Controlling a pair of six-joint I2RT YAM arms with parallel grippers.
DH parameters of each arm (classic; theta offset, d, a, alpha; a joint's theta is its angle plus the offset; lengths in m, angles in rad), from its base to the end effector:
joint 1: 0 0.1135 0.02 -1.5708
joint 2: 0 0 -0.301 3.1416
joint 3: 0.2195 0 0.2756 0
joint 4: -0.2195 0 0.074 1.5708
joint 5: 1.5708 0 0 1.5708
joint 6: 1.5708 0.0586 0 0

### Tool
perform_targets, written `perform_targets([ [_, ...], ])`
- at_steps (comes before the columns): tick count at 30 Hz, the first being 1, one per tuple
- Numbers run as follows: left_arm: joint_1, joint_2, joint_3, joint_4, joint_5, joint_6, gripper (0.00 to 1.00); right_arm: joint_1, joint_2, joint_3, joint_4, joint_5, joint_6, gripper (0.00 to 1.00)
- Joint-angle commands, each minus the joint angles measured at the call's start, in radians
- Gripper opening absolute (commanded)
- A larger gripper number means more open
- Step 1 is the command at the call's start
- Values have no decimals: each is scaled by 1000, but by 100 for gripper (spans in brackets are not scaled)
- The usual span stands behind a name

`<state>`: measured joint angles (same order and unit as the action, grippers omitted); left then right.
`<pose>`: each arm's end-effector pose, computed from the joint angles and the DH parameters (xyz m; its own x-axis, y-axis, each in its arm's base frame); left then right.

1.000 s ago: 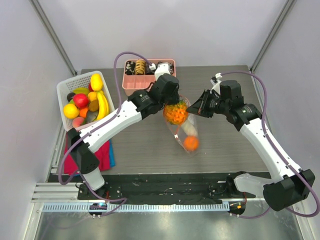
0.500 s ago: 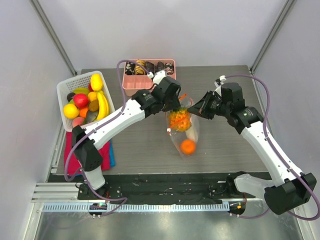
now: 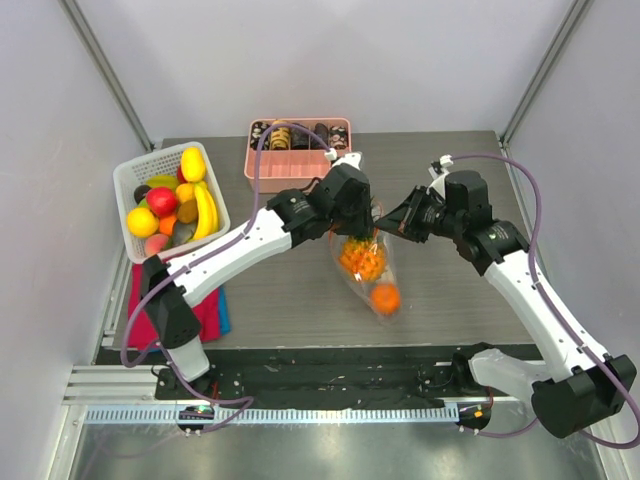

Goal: Place the food in the zip-top bag and seal the zipper
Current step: Place the fake fruit in the zipper food storage bag.

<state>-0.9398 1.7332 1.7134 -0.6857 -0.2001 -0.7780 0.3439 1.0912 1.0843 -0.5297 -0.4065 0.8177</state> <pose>0.2683 -0.3475 0.3800 -0.7652 -0.1186 -0.6327 0.2316 0.8663 -0.4425 0.2373 0.1096 0.3733 -0.7885 0.4294 -0.4403 -0.0795 0.6388 0.7653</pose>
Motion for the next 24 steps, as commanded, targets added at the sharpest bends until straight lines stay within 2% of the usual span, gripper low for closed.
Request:
perform_targets([
  [1, -16, -89, 6, 61, 86, 134, 5, -3, -37, -1, 111, -37, -17, 1],
  [6, -19, -87, 29, -35, 148, 221, 4, -11, -45, -6, 154, -37, -12, 1],
  [9, -19, -54, 80, -119, 246, 250, 10, -17, -48, -9, 180, -32, -8, 1],
  [10, -19, -23, 95, -152, 276, 253, 15, -17, -50, -15, 195, -37, -2, 1],
  [12, -14, 17, 155, -245, 277, 260, 19, -17, -56, -24, 215, -54, 8, 1],
  [14, 13, 13, 129, -238, 283, 255, 32, -17, -60, -29, 224, -58, 3, 1],
  [15, 25, 6, 112, -235, 281, 247, 42, -19, -68, -30, 227, -60, -2, 1],
  [17, 68, 6, 115, -250, 318, 241, 46, -17, -79, -34, 226, -61, -15, 1],
  [21, 125, -11, 127, -256, 393, 238, 69, -19, -102, -58, 232, -64, -29, 1],
  [24, 130, -38, 193, -258, 452, 324, 79, -19, -109, -78, 232, -66, -31, 1],
])
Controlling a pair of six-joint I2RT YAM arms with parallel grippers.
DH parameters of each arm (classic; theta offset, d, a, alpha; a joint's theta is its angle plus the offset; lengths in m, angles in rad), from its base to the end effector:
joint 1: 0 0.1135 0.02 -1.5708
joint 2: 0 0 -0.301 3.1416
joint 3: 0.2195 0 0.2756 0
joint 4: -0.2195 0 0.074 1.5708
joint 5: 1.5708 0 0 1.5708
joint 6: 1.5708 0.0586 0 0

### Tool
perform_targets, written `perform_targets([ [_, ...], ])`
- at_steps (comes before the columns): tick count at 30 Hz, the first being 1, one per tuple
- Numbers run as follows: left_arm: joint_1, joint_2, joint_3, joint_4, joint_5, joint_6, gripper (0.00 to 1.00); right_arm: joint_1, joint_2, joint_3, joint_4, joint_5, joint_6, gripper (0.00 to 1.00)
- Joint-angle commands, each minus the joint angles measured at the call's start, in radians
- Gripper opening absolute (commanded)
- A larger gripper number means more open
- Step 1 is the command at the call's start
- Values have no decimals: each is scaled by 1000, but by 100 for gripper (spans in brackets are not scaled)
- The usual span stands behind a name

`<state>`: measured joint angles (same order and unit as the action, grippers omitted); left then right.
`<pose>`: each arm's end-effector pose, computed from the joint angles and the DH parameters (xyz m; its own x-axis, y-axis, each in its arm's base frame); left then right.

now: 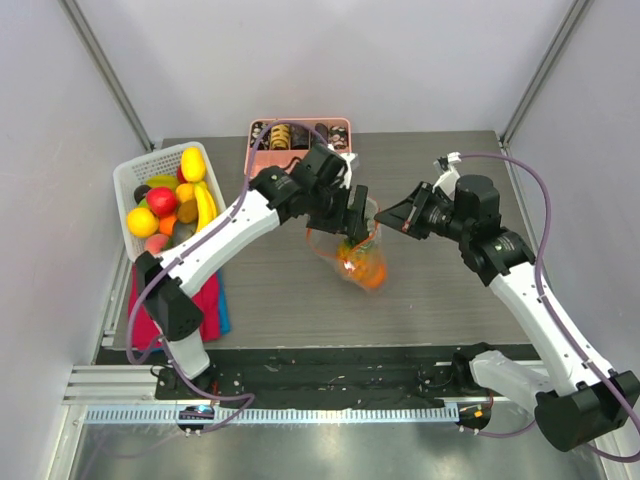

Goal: Place the food in the zip-top bag and seal the zipper
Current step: Place the fake fruit in the zipper food storage bag, then pick up the fake fruit from the bin.

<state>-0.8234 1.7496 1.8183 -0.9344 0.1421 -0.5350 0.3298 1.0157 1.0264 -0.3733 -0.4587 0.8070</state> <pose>0.2817 -0.3161 0.3875 -0.8473 0.1718 -0.5026 0.4144 0.8057 -0.4232 0.2262 0.1049 0.3873 -0.7247 0.4364 -0.5333 -0.2294 0.5770 0.7839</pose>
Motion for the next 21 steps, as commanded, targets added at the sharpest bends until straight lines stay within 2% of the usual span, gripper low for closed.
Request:
perform_targets([
  [1, 13, -77, 93, -10, 90, 93, 82, -5, -37, -26, 77, -11, -20, 1],
  [2, 29, -87, 93, -14, 79, 102, 88, -5, -39, -37, 77, -8, -20, 1],
  [5, 102, -111, 82, -44, 91, 98, 95, -5, -45, -51, 77, -3, -32, 1],
  [10, 421, -147, 6, -37, 241, 92, 100, -11, -52, -60, 73, 17, -35, 1],
  [13, 579, -139, 25, -58, 310, 180, 100, -14, -49, -42, 62, 29, -42, 1],
  [17, 743, -96, 139, -165, 193, 361, 100, -17, -51, -29, 50, 37, -54, 1],
  [18, 771, -96, 139, -161, 115, 439, 100, -17, -51, -31, 48, 37, -57, 1],
  [21, 895, -81, 150, -159, 82, 607, 100, -15, -49, -31, 45, 35, -57, 1],
])
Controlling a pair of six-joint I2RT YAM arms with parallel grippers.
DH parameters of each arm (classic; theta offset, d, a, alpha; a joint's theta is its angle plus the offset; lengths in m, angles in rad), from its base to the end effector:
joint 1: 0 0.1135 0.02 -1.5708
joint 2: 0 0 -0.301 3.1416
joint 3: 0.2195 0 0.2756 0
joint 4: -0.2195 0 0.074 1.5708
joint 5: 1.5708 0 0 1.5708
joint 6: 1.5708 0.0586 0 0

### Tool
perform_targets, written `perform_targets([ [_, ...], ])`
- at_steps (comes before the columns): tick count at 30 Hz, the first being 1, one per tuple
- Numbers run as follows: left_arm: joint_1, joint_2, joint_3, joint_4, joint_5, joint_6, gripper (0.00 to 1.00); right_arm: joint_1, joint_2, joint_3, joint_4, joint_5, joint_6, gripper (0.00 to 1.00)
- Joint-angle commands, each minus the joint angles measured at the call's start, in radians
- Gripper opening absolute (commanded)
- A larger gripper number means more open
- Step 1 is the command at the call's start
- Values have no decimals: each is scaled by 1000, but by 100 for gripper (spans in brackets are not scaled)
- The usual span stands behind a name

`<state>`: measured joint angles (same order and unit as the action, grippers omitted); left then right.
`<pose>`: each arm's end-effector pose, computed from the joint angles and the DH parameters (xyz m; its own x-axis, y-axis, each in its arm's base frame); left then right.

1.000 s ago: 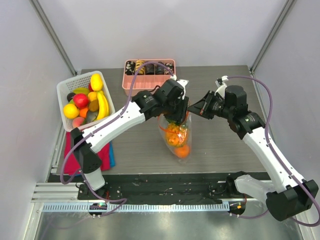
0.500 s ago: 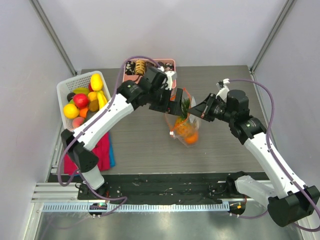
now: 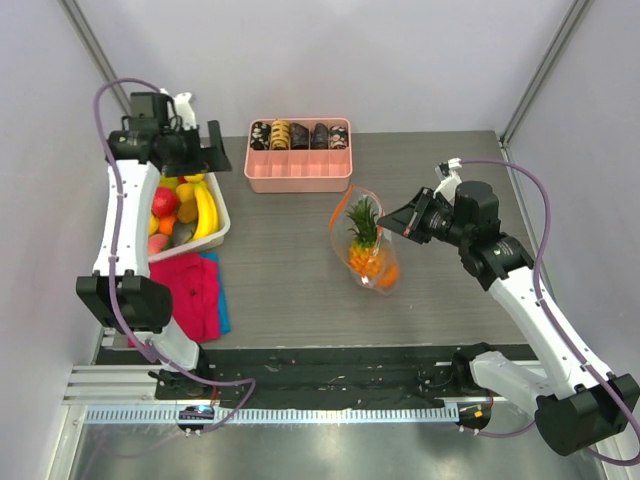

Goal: Place the food in the zip-top bag and seal the zipper
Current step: Pick up the fake fruit from the bin.

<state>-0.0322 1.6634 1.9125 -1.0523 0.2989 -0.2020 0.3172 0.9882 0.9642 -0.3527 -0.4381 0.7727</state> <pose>0.3832 -0.0296 0.4441 -0.7518 -0.1676 -0.6378 0.0861 0.9339 -0.3469 0.2230 0.0994 0.3716 -0.7091 0.4326 -0.5569 -0.2266 0.6081 0.7609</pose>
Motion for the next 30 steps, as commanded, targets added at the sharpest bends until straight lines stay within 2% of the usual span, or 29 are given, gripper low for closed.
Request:
perform_targets([
  [1, 148, 19, 59, -51, -104, 327, 100, -4, -22, 30, 23, 15, -23, 1],
  [3, 185, 83, 94, -115, -132, 463, 100, -4, -19, 30, 21, 12, -23, 1],
  [5, 236, 123, 106, -150, -147, 533, 100, -6, -14, 31, 18, 12, -23, 1],
  [8, 287, 191, 126, -221, -90, 706, 100, -4, -6, 33, 18, 3, -26, 1],
  [10, 299, 220, 128, -258, -69, 849, 100, -6, 1, 34, 14, -2, -30, 1],
  [13, 301, 234, 100, -235, -107, 979, 100, -6, 9, 44, 3, -8, -33, 1],
  [21, 299, 324, 108, -173, -164, 1184, 100, -6, 27, 48, -3, -22, -33, 1],
  [29, 296, 375, 59, -69, -188, 1259, 99, -6, 35, 57, -3, -30, -38, 1],
  [30, 296, 377, 53, -54, -191, 1265, 95, -6, 35, 57, -6, -30, -38, 1],
])
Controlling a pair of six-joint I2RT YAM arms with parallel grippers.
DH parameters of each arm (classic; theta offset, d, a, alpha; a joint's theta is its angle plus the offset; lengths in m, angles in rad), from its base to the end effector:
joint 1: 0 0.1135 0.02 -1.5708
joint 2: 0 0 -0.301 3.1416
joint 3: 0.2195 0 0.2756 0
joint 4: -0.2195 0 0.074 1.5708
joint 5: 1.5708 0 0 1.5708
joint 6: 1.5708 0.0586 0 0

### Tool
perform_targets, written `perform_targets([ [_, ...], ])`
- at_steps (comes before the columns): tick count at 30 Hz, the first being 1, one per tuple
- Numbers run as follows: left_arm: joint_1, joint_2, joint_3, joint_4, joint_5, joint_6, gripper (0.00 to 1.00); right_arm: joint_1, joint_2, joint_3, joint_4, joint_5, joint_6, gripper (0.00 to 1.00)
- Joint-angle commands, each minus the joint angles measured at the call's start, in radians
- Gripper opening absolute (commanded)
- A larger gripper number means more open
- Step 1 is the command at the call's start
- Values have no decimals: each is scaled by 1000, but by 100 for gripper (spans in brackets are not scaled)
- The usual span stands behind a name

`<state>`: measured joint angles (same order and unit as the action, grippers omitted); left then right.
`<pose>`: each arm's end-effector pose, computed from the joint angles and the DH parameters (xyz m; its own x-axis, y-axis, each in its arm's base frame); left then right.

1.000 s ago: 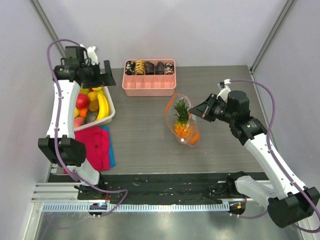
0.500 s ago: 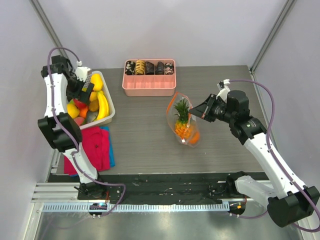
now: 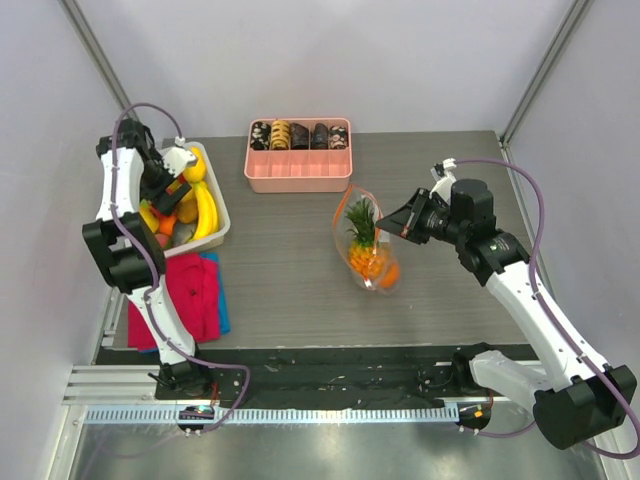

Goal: Place the food in the zip-top bag and seal the zipper
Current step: Pick up the fake fruit from the bin, then place the fake fruit in the zipper food storage bag.

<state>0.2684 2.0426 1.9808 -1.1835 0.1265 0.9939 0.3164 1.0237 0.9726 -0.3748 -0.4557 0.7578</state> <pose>0.4563 0.1178 0.2997 -0.6862 0.6736 -0.2746 0.6435 0.7381 0.2028 0.2300 0.1024 0.3644 -0.7390 0.4075 -0.5365 -0.2097 0.6176 0.7580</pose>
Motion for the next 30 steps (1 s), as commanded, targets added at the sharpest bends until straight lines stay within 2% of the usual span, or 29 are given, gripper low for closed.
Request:
perform_targets([
  [1, -5, 7, -14, 81, -31, 69, 91, -4, -2, 57, 11, -14, -31, 1],
  [5, -1, 31, 24, 24, -21, 64, 76, -5, 7, 66, -1, -11, -40, 1],
  [6, -1, 28, 27, 15, -13, 60, 66, -5, 9, 66, -3, -12, -41, 1],
  [9, 2, -1, 29, 16, 27, 40, 49, -5, 12, 66, -4, -14, -41, 1],
  [14, 3, -51, 35, 24, -2, 31, 36, -4, 16, 66, -6, -17, -48, 1],
  [17, 3, -79, 105, 51, -33, -20, 34, -5, 21, 69, -7, -15, -48, 1],
  [20, -29, -120, 211, 29, 1, -90, 35, -5, 29, 77, -10, -21, -52, 1],
  [24, -193, -223, 253, 4, 83, -219, 37, -5, 36, 86, -18, -23, -55, 1],
  [25, -290, -243, 256, 2, 99, -250, 37, -5, 38, 89, -19, -23, -55, 1],
  [27, -392, -300, 251, 24, 174, -368, 37, -4, 36, 97, -27, -23, -58, 1],
  [28, -485, -314, 247, 39, 203, -414, 37, -4, 36, 100, -27, -23, -61, 1],
  [30, -570, -350, 230, 97, 277, -563, 37, -5, 35, 106, -33, -24, -64, 1],
])
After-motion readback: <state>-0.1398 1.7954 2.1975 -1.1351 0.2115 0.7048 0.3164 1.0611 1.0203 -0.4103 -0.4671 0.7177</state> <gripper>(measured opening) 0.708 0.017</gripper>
